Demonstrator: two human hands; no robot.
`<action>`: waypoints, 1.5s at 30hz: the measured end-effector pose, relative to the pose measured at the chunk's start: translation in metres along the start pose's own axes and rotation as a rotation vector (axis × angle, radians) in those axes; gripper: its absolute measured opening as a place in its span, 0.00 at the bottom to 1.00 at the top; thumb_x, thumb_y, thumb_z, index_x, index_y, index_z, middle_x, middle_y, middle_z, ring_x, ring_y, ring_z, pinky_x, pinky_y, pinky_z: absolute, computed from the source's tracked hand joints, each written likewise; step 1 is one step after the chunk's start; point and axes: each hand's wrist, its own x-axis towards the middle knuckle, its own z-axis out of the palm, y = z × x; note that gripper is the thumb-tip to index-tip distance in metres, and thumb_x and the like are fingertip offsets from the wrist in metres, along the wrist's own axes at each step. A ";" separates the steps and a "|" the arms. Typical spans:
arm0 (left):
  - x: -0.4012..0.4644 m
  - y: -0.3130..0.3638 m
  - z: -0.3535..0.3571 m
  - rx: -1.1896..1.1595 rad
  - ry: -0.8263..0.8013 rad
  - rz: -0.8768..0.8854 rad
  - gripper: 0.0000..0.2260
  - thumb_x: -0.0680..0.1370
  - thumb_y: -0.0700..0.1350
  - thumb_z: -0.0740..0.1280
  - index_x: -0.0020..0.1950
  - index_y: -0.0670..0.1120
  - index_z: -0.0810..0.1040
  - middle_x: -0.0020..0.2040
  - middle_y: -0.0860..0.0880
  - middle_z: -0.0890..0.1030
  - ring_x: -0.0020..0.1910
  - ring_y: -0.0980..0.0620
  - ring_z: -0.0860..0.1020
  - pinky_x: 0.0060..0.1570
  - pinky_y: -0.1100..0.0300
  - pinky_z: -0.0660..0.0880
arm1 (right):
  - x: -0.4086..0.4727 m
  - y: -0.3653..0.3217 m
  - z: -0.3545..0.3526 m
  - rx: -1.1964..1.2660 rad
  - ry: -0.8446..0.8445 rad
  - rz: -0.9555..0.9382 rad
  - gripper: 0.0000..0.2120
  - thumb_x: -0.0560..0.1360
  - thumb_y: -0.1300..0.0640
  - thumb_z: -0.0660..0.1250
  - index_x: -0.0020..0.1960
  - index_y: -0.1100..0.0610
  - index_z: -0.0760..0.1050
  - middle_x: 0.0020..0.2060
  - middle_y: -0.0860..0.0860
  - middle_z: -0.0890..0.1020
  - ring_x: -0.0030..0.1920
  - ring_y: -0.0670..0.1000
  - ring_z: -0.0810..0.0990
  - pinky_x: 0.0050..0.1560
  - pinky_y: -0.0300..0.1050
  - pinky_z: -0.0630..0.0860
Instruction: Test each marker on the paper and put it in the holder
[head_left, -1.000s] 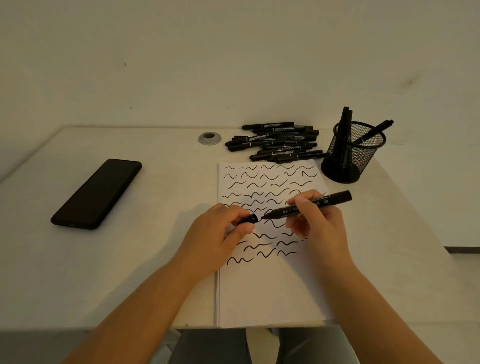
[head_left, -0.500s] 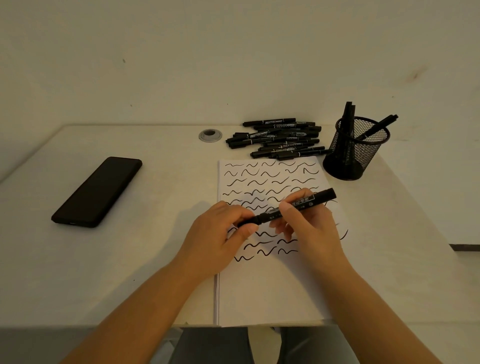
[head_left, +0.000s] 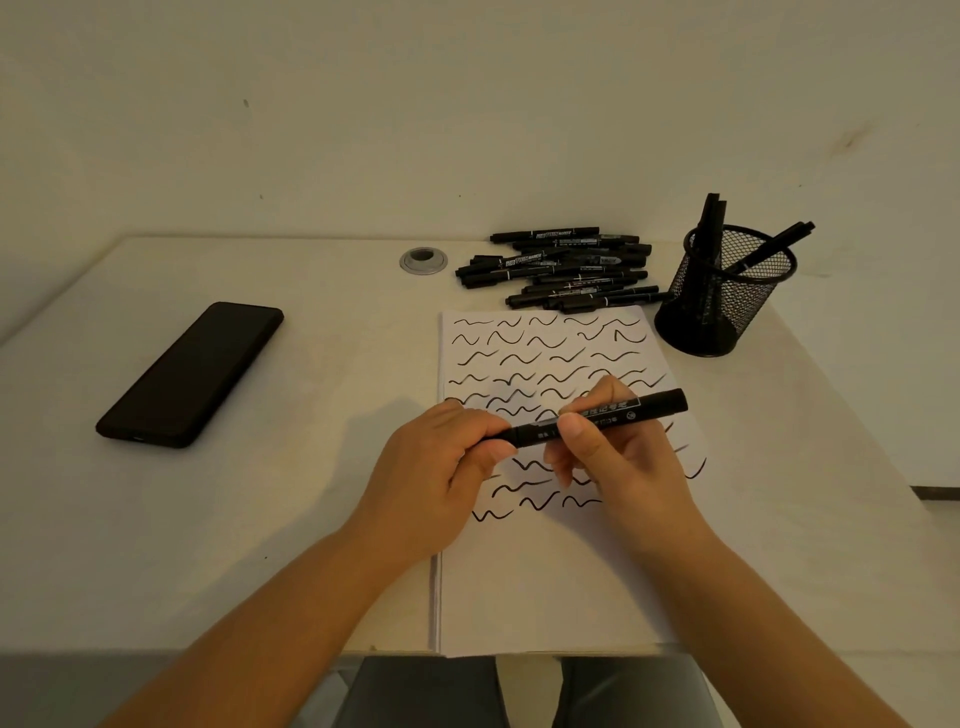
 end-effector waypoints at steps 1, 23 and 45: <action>0.000 -0.001 0.000 -0.016 -0.016 -0.003 0.16 0.76 0.52 0.55 0.45 0.45 0.79 0.31 0.62 0.69 0.35 0.61 0.68 0.36 0.70 0.65 | 0.000 0.001 0.000 -0.001 -0.007 -0.005 0.05 0.71 0.55 0.66 0.40 0.55 0.73 0.27 0.50 0.78 0.30 0.50 0.75 0.33 0.40 0.74; 0.002 -0.016 -0.011 -0.196 0.037 -0.159 0.07 0.73 0.52 0.64 0.42 0.66 0.74 0.36 0.61 0.79 0.39 0.60 0.75 0.39 0.73 0.68 | 0.007 -0.005 -0.011 -0.067 0.146 0.040 0.02 0.68 0.53 0.71 0.39 0.49 0.79 0.32 0.50 0.80 0.33 0.49 0.76 0.37 0.40 0.74; 0.174 -0.008 -0.014 0.259 -0.070 -0.175 0.04 0.74 0.54 0.65 0.47 0.57 0.75 0.40 0.60 0.76 0.41 0.60 0.75 0.38 0.63 0.71 | 0.099 -0.108 -0.098 -0.776 0.491 -0.298 0.08 0.73 0.55 0.67 0.49 0.47 0.72 0.38 0.35 0.77 0.40 0.33 0.77 0.34 0.28 0.70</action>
